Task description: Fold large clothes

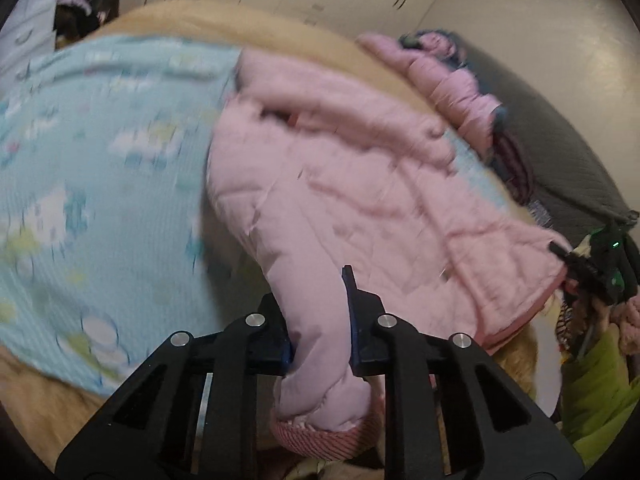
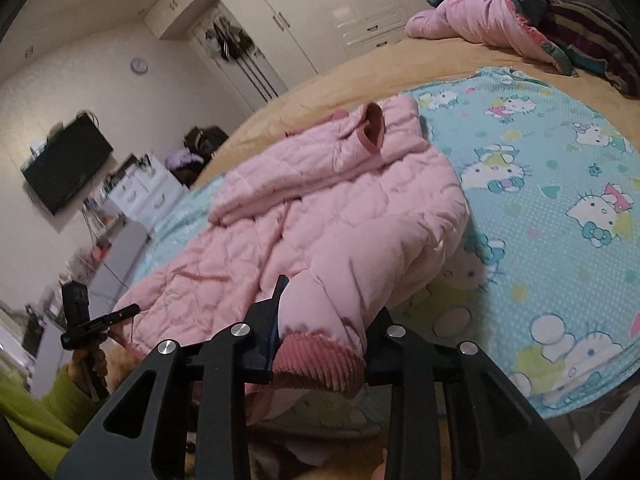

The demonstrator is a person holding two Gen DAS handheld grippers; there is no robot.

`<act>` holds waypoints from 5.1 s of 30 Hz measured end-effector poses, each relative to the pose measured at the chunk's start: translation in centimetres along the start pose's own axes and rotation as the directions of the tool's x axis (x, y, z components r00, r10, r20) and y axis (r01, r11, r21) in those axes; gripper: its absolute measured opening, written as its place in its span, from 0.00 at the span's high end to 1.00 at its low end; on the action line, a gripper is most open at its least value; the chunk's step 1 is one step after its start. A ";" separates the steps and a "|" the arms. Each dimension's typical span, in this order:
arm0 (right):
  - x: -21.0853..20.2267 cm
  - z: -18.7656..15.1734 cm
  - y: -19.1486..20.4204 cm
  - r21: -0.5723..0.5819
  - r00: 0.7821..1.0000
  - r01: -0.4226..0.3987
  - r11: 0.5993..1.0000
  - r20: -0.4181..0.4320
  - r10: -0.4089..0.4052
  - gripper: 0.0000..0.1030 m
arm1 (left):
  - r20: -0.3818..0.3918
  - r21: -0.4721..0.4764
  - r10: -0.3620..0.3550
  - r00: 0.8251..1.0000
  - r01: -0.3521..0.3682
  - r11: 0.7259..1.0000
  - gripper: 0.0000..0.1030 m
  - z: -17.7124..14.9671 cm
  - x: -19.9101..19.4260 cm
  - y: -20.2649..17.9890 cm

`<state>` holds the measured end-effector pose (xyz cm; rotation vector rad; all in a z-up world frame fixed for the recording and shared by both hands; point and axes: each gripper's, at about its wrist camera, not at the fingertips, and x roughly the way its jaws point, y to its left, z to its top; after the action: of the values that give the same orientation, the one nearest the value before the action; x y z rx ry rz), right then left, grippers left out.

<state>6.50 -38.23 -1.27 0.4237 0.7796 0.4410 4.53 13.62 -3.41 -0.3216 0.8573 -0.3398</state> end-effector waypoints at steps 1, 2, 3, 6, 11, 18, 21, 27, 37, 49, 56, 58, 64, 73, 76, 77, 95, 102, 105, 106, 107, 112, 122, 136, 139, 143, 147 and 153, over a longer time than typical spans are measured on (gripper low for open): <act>0.0 0.3 0.0 0.010 1.000 -0.004 1.000 0.012 0.004 0.74 | 0.024 0.016 -0.012 1.000 0.012 1.000 0.88 0.9 -0.4 -0.4; -0.1 0.8 0.1 0.020 1.000 -0.010 1.000 0.027 0.009 0.74 | 0.040 0.032 -0.015 0.999 0.014 0.999 0.88 1.4 -0.7 -0.6; -0.2 1.5 0.3 0.023 0.999 -0.016 1.000 0.042 0.015 0.74 | 0.056 0.048 -0.019 0.998 0.016 0.999 0.88 2.1 -0.9 -0.9; -0.4 3.1 1.2 -0.004 0.997 -0.021 1.000 0.075 0.021 0.75 | 0.112 0.075 -0.036 0.993 0.028 0.997 0.88 4.2 -1.5 -1.7; -0.4 6.6 2.2 -0.013 0.991 -0.043 0.999 0.126 0.044 0.75 | 0.172 0.076 -0.039 0.984 0.026 0.997 0.88 6.8 -2.1 -2.4; 0.4 9.8 1.5 0.053 0.979 -0.084 0.995 0.193 0.072 0.75 | 0.218 0.026 -0.028 0.976 0.023 0.999 0.88 9.8 -2.0 -1.8; 0.9 10.6 0.8 0.088 0.973 -0.105 0.991 0.214 0.084 0.75 | 0.228 0.013 -0.021 0.973 0.018 1.000 0.88 10.8 -1.9 -1.6; 2.1 13.0 0.6 0.119 0.965 -0.108 0.987 0.250 0.076 0.76 | 0.244 0.003 0.008 0.970 -0.009 1.000 0.88 13.0 -1.3 -1.5; 4.5 17.5 0.0 0.156 0.958 -0.108 0.982 0.282 0.060 0.76 | 0.283 -0.045 0.013 0.959 0.000 0.999 0.88 17.6 0.2 -0.4; 7.9 25.4 -0.9 0.172 0.945 -0.112 0.979 0.323 0.051 0.76 | 0.340 -0.066 0.023 0.940 0.000 0.998 0.88 25.6 2.4 0.3; 12.8 28.8 -2.5 0.171 0.961 -0.022 0.985 0.275 -0.026 0.76 | 0.299 -0.124 0.070 0.952 -0.034 0.992 0.88 29.1 6.7 2.8; 14.7 29.1 -3.5 0.190 0.967 0.001 0.982 0.248 -0.049 0.76 | 0.278 -0.122 0.091 0.956 -0.059 0.991 0.88 29.6 8.4 3.2; 19.2 29.1 -6.4 0.249 0.979 0.058 0.967 0.177 -0.105 0.76 | 0.217 -0.105 0.126 0.968 -0.105 0.989 0.88 30.1 12.3 4.4; 24.0 28.8 -8.8 0.304 0.982 0.109 0.946 0.115 -0.150 0.75 | 0.136 -0.119 0.170 0.976 -0.155 0.981 0.87 30.7 17.1 6.4; 24.9 28.7 -9.4 0.332 0.982 0.103 0.938 0.115 -0.149 0.74 | 0.124 -0.113 0.183 0.975 -0.169 0.979 0.86 30.6 18.0 6.8; 25.1 28.6 -9.6 0.337 0.983 0.097 0.936 0.117 -0.143 0.73 | 0.124 -0.116 0.183 0.975 -0.169 0.979 0.86 30.5 18.1 6.9; 23.6 27.8 -9.0 0.229 0.990 0.088 0.969 0.091 -0.111 0.10 | 0.094 -0.121 0.150 0.984 -0.139 0.983 0.76 31.2 18.7 6.5; 27.0 25.0 -9.8 0.149 0.951 0.308 0.940 -0.051 -0.304 0.10 | 0.114 -0.159 0.058 0.992 -0.040 0.986 0.51 31.8 17.0 6.2; 27.6 23.9 -10.4 0.176 0.950 0.312 0.934 -0.062 -0.305 0.10 | 0.122 -0.141 0.045 0.992 -0.027 0.990 0.39 31.8 16.3 5.4; 27.6 23.8 -10.5 0.180 0.951 0.308 0.934 -0.060 -0.303 0.10 | 0.136 -0.140 0.023 0.990 -0.003 0.990 0.30 31.7 15.9 5.2; 27.6 23.7 -10.6 0.182 0.951 0.308 0.934 -0.061 -0.302 0.10 | 0.149 -0.136 0.009 0.989 0.012 0.991 0.27 31.7 15.5 5.0; 27.2 23.3 -10.9 0.192 0.957 0.290 0.938 -0.073 -0.281 0.10 | 0.251 -0.045 0.065 0.966 -0.055 0.997 0.09 31.9 12.8 3.2; 25.4 23.8 -10.0 0.127 0.952 0.305 0.944 -0.040 -0.302 0.10 | 0.122 0.096 0.299 0.946 -0.311 0.945 0.09 28.3 16.4 5.0; 30.2 28.7 -10.6 0.016 0.922 0.378 0.926 -0.099 -0.375 0.10 | 0.032 0.072 0.238 0.971 -0.240 0.968 0.11 27.8 21.8 6.9; 31.7 29.0 -11.1 0.039 0.924 0.360 0.932 -0.155 -0.350 0.26 | 0.034 0.104 0.290 0.956 -0.292 0.951 0.44 28.0 22.5 6.0; 31.5 28.3 -10.1 -0.016 0.924 0.367 0.930 -0.115 -0.366 0.53 | 0.034 0.087 0.287 0.957 -0.289 0.953 0.73 27.9 22.2 6.4; 30.1 27.4 -8.7 -0.071 0.924 0.375 0.924 -0.051 -0.379 0.70 | 0.054 0.121 0.292 0.955 -0.296 0.947 0.84 27.7 21.4 6.0; 26.9 27.3 -7.5 -0.041 0.936 0.352 0.935 0.038 -0.351 0.77 | 0.115 0.123 0.265 0.957 -0.278 0.953 0.91 27.8 19.1 4.8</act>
<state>45.46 -35.76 -3.15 0.2379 0.7951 0.1166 38.55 13.81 -1.25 -0.0872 0.7662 -0.1246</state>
